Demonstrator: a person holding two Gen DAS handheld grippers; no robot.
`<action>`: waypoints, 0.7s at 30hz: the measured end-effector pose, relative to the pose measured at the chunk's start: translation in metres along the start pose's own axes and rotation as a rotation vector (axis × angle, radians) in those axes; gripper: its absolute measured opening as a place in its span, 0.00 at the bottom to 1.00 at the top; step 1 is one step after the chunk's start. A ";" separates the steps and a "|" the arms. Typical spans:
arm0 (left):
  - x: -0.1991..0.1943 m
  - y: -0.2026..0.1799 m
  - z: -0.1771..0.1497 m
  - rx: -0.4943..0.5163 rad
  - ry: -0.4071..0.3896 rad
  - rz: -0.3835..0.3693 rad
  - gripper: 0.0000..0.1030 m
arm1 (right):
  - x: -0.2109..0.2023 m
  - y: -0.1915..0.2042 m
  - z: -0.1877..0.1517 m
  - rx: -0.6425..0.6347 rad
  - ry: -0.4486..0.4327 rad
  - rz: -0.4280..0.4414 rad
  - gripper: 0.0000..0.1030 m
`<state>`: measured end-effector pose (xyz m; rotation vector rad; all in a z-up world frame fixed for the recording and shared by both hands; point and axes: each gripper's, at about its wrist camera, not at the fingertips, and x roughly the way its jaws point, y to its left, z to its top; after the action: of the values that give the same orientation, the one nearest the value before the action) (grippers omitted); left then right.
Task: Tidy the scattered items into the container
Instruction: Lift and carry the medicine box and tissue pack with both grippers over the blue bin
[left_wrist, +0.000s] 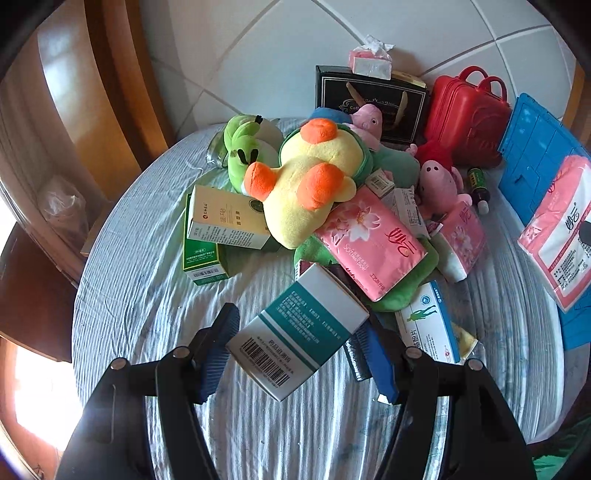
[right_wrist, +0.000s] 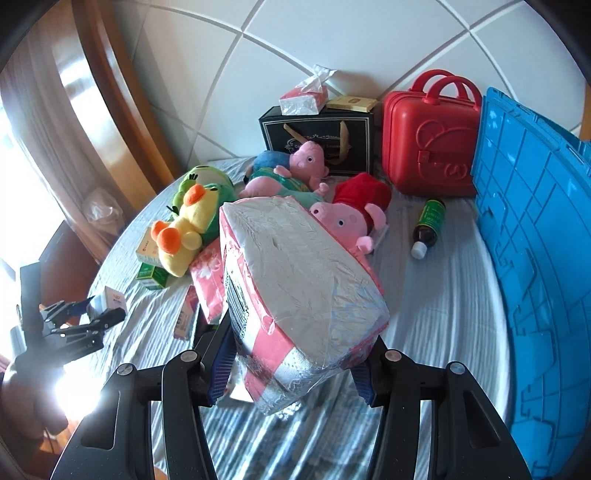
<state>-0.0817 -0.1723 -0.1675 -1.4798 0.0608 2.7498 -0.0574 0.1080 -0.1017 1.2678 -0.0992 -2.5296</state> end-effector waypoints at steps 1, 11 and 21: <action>-0.004 -0.004 0.002 0.005 -0.008 0.000 0.63 | -0.004 -0.002 0.000 0.001 -0.006 0.002 0.52; -0.042 -0.045 0.025 0.050 -0.060 -0.012 0.63 | -0.045 -0.022 0.003 0.008 -0.048 0.017 0.52; -0.067 -0.096 0.043 0.088 -0.104 -0.019 0.63 | -0.091 -0.047 0.008 0.003 -0.108 0.033 0.52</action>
<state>-0.0774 -0.0740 -0.0901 -1.3077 0.1621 2.7650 -0.0243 0.1795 -0.0357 1.1217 -0.1467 -2.5698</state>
